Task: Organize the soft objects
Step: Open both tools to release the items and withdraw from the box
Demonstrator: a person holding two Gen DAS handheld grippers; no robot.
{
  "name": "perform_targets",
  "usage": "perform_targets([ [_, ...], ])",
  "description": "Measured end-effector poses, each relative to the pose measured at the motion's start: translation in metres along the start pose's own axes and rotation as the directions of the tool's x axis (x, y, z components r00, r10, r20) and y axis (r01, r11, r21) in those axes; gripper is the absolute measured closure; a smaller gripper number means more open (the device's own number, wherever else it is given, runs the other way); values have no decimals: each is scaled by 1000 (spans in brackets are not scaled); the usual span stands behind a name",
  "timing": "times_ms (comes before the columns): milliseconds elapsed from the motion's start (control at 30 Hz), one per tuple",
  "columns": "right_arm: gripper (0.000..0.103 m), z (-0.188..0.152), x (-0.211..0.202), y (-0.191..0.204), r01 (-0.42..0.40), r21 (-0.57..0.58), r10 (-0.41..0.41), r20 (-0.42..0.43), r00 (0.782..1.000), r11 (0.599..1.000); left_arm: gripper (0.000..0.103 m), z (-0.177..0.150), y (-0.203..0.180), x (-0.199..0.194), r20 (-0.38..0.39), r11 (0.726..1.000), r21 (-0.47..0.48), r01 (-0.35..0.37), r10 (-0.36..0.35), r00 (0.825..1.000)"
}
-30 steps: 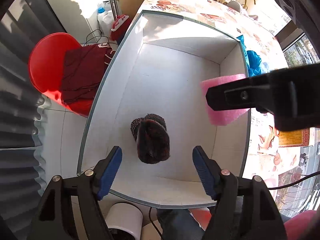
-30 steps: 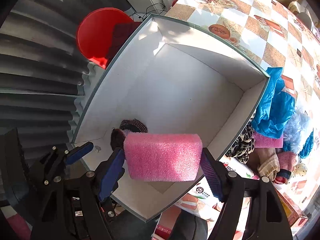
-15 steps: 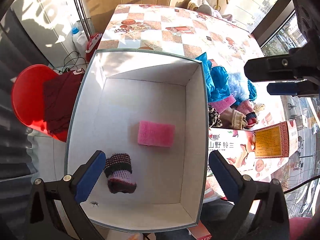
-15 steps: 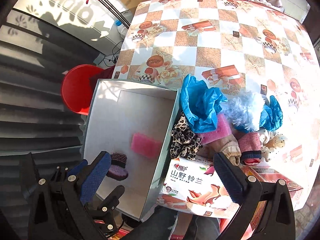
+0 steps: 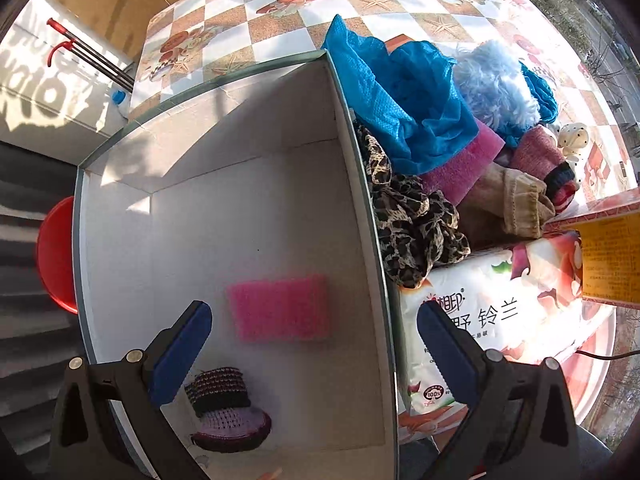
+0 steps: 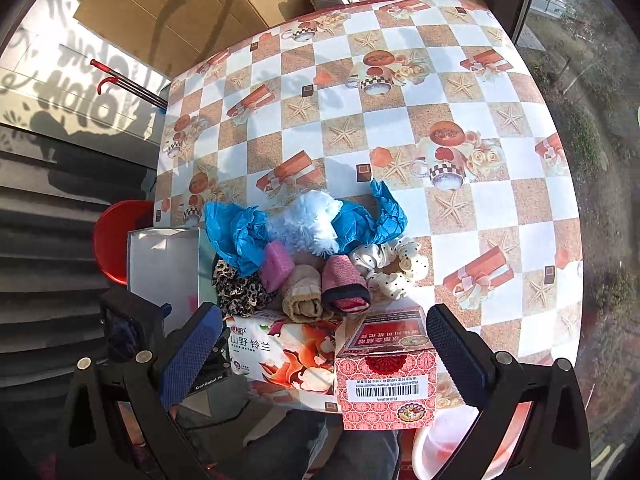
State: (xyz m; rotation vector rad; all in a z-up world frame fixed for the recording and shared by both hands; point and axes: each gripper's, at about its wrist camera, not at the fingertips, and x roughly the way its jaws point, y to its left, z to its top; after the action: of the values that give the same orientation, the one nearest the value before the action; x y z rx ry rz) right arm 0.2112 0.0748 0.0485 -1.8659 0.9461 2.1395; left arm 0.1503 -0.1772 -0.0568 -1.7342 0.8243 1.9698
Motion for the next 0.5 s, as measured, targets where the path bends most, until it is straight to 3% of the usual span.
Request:
perform_targets([
  [100,0,11,5,-28,31,29,-30,-17,999,999,0,-2,11,6,-15,998,-18,-59,59,998],
  [200,0,22,22,-51,58,34,-56,-53,997,998,0,-1,26,5,-40,997,-72,-28,25,999],
  [300,0,33,51,-67,88,11,-86,-112,990,996,0,7,26,-20,30,996,-79,28,-26,999],
  [500,0,51,122,-69,87,-74,-102,-233,967,993,0,45,-9,-61,119,999,34,15,-19,993],
])
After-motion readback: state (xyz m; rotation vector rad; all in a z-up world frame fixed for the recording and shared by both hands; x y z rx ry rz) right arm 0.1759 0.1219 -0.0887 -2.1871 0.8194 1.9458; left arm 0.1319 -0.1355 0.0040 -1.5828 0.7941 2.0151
